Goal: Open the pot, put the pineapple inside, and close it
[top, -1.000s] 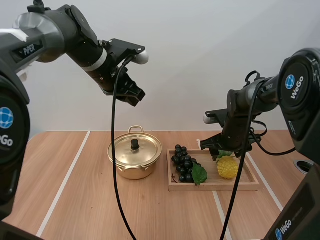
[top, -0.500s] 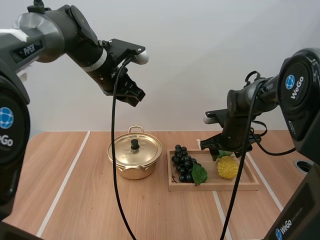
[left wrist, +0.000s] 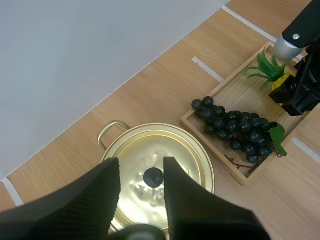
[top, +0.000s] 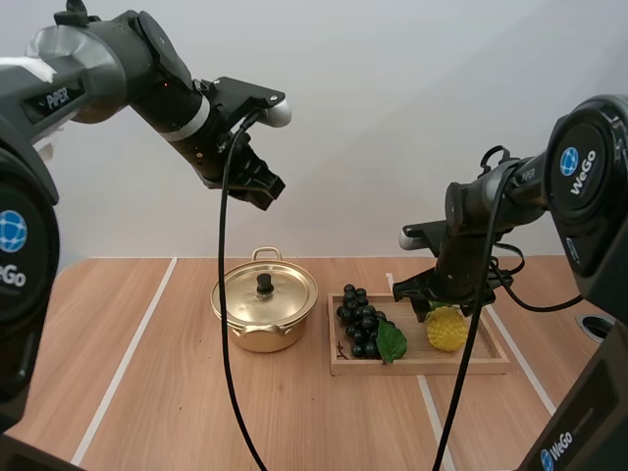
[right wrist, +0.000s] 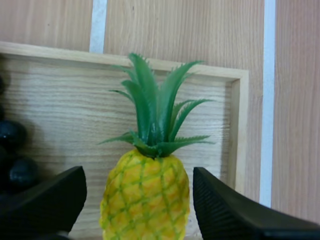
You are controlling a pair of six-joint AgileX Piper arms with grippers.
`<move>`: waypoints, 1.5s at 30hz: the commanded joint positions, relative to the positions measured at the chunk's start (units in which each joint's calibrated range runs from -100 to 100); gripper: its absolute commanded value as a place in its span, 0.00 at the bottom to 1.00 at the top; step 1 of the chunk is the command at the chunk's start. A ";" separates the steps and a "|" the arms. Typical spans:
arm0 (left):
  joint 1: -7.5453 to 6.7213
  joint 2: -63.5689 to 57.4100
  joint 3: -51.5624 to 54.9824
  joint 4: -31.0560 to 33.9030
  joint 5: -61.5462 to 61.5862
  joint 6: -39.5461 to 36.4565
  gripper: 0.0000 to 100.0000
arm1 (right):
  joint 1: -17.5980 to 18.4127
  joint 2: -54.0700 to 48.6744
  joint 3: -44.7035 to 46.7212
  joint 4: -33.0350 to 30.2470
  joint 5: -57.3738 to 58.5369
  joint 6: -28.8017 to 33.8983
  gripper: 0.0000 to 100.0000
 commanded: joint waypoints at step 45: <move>-0.09 24.99 1.67 2.77 -1.44 -1.67 0.86 | -1.18 2.78 4.52 -0.80 -13.13 0.81 1.00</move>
